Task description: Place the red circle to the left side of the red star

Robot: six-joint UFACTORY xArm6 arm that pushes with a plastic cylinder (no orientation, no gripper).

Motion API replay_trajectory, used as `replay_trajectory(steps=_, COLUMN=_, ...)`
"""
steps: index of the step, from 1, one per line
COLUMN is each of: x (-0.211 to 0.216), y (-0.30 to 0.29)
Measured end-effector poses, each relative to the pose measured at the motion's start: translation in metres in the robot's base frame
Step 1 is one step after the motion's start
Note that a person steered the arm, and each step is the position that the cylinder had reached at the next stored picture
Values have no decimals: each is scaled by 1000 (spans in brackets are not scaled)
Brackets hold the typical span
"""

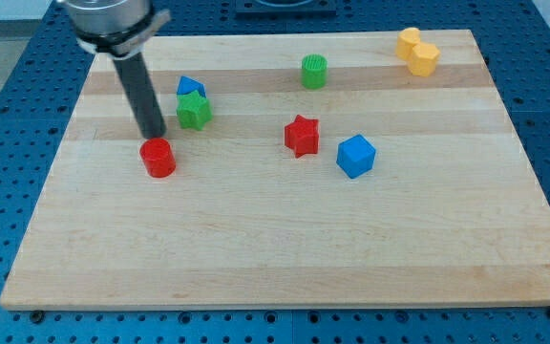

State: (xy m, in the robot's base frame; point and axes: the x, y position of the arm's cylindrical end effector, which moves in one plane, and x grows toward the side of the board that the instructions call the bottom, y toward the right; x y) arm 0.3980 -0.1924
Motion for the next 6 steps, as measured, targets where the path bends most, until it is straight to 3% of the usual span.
replay_trajectory(steps=2, x=57, y=-24)
replay_trajectory(steps=3, x=64, y=-12)
replay_trajectory(steps=6, x=26, y=24)
